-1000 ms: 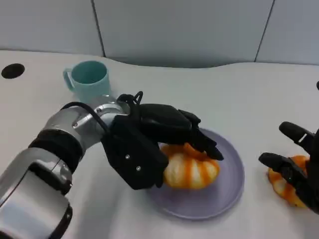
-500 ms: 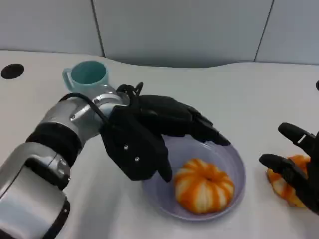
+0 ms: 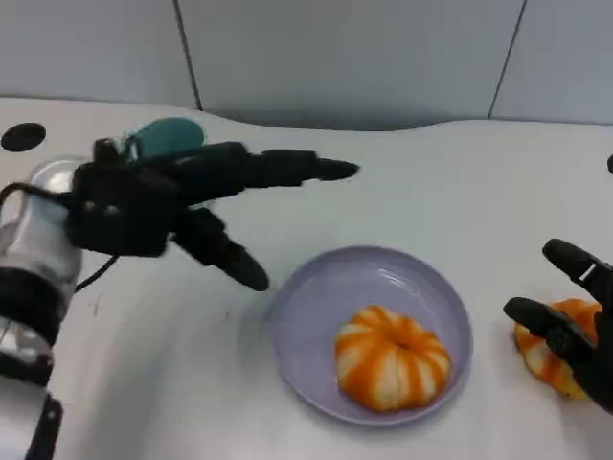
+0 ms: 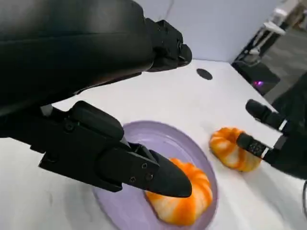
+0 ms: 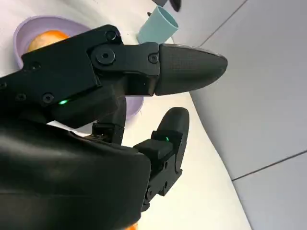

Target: Grasp the bread from the table and place it into the plate.

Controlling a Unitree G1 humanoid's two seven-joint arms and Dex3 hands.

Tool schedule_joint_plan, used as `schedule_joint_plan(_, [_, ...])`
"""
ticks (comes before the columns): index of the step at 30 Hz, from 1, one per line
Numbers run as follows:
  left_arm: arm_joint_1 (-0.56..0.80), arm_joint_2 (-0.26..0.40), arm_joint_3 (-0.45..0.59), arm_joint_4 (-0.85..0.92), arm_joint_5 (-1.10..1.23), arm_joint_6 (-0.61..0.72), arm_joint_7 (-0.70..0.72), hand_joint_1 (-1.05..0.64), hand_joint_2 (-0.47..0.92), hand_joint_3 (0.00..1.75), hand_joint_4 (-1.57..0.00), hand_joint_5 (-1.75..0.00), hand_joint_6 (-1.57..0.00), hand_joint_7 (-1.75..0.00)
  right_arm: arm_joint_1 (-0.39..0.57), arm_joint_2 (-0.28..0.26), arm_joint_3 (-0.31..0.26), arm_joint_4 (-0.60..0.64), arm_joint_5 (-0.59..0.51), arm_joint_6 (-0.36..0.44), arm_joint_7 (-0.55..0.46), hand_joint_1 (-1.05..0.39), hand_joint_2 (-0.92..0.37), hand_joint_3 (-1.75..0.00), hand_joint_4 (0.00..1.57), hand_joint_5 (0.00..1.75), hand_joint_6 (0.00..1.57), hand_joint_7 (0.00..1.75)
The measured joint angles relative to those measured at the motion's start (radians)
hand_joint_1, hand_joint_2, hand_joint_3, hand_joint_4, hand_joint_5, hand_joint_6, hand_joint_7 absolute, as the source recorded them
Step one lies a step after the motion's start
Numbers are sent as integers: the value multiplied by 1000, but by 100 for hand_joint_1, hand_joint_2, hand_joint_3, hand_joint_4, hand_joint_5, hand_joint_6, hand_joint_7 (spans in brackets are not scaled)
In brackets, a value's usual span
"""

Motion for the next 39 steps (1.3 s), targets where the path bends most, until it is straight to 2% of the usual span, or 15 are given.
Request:
schedule_joint_plan(6, [120, 59, 127, -31, -137, 127, -103, -89, 92, 16, 0, 0, -5, -1, 0, 1, -11, -1, 6, 12, -13, -29, -92, -49, 30, 127, 30, 96])
schedule_joint_plan(15, [367, 117, 216, -173, -185, 276, -108, -86, 92, 17, -11, -5, -8, -2, -1, 2, -8, -1, 3, 13, -15, -29, -92, -50, 29, 128, 29, 97])
schedule_joint_plan(16, [389, 117, 220, -187, -185, 286, -102, -81, 92, 15, -26, -20, -19, -4, -1, 2, -7, -1, 1, 13, -14, -29, -92, -50, 29, 128, 29, 97])
schedule_joint_plan(17, [412, 117, 226, -210, -185, 300, -90, -78, 92, 14, -28, -45, -27, -2, -1, 2, -7, -1, 0, 13, -14, -29, -92, -50, 29, 128, 29, 97])
schedule_joint_plan(18, [438, 117, 235, -241, -187, 315, -71, -73, 92, 11, -27, -83, -40, -3, -1, 2, -6, 0, 0, 13, -13, -29, -92, -49, 31, 129, 30, 98])
schedule_joint_plan(19, [467, 117, 244, -279, -190, 339, -45, -67, 92, 9, -24, -109, -51, -5, -2, 2, -6, 0, 0, 13, -13, -28, -92, -49, 31, 129, 30, 98])
schedule_joint_plan(20, [496, 115, 251, -314, -191, 373, -18, -61, 92, 7, -20, -137, -59, -27, -2, 2, -7, 0, -1, 14, -16, -28, -92, -49, 31, 129, 30, 99])
schedule_joint_plan(21, [525, 110, 260, -348, -194, 419, 10, -58, 92, 7, -19, -148, -49, -66, -2, 3, -8, 0, -1, 14, -21, -28, -92, -50, 31, 128, 30, 98])
schedule_joint_plan(22, [551, 102, 269, -380, -203, 469, 37, -56, 92, 7, -19, -154, -41, -91, -2, 4, -8, -1, -1, 14, -26, -29, -92, -50, 30, 128, 30, 98])
schedule_joint_plan(23, [572, 91, 275, -405, -214, 519, 60, -52, 92, 5, -19, -166, -30, -129, -2, 4, -8, -1, -1, 14, -29, -29, -92, -49, 30, 128, 30, 99])
schedule_joint_plan(25, [600, 76, 279, -448, -222, 612, 92, -46, 91, 4, -29, -172, -27, -160, -3, 4, -7, -1, 0, 14, -29, -29, -92, -47, 31, 128, 30, 99])
schedule_joint_plan(27, [620, 75, 279, -492, -220, 695, 118, -36, 88, 2, -46, -174, -40, -172, -3, 5, -6, -1, 0, 14, -29, -29, -92, -46, 31, 128, 31, 99])
schedule_joint_plan(31, [639, 76, 271, -561, -207, 813, 160, -26, 83, 1, -68, -175, -58, -174, -3, 5, -6, -1, 0, 15, -31, -30, -92, -46, 30, 127, 30, 98])
schedule_joint_plan(35, [677, 77, 239, -612, -161, 880, 200, -38, 84, 3, -85, -175, -66, -175, -3, 5, -6, -1, -1, 15, -30, -29, -92, -45, 31, 127, 31, 98])
schedule_joint_plan(39, [704, 78, 193, -604, -76, 806, 235, -55, 83, 3, -79, -175, -67, -175, -3, 5, -6, -1, -1, 15, -30, -29, -92, -48, 32, 127, 31, 97])
